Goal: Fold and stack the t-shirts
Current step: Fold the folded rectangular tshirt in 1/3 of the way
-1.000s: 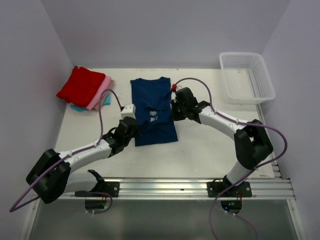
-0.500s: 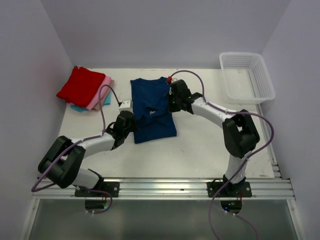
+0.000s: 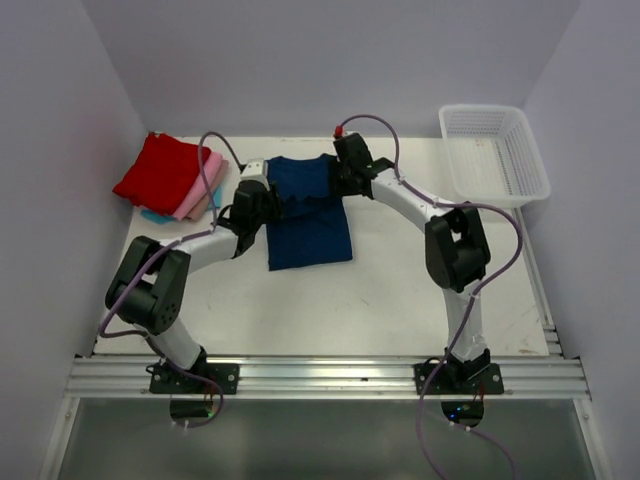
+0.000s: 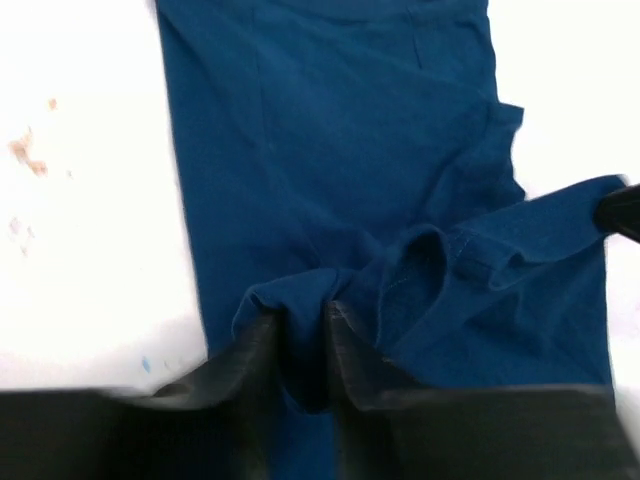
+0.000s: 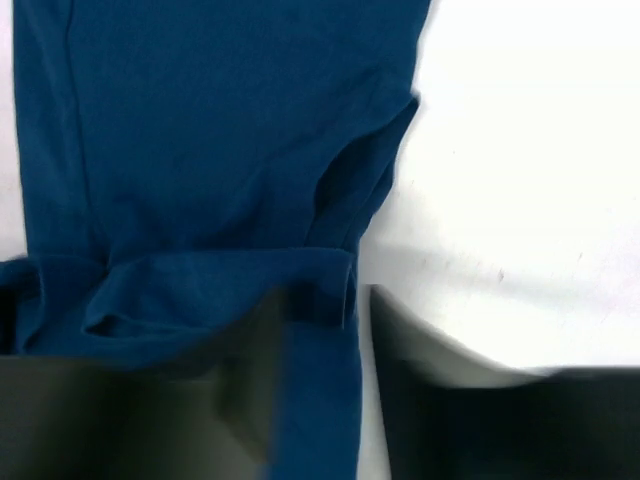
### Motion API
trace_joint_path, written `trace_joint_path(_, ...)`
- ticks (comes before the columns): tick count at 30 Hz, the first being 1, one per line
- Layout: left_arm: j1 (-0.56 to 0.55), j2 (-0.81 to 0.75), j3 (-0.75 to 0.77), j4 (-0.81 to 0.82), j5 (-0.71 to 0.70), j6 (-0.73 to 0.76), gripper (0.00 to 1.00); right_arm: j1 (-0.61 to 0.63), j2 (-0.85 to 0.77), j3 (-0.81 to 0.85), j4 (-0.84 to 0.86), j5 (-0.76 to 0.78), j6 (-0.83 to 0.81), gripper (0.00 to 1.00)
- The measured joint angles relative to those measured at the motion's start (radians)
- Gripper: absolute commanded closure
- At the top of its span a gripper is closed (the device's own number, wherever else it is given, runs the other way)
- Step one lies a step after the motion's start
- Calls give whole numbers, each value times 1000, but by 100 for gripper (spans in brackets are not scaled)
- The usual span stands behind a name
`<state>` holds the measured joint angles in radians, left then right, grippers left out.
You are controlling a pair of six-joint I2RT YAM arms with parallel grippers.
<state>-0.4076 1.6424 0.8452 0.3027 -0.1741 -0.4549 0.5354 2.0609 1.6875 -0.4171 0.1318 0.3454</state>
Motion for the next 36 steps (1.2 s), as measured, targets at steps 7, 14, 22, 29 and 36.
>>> trace_joint_path(7, 92, 76, 154, -8, -12, 29, 0, -43, 192, 302, -61, 48, -15, 1)
trace_joint_path(14, 131, -99, 149, -11, -3, 40, 0, -53, 6, 79, 7, 62, -26, 1)
trace_joint_path(22, 125, -270, -55, -16, 111, 16, 0, -45, -299, -235, 118, 34, -25, 1)
trace_joint_path(29, 76, -293, -254, -137, 192, -7, 0, -43, -378, -520, 196, -65, 22, 9)
trace_joint_path(36, 66, -404, -383, -163, 227, -6, 0, -43, -378, -665, 245, -177, 77, 38)
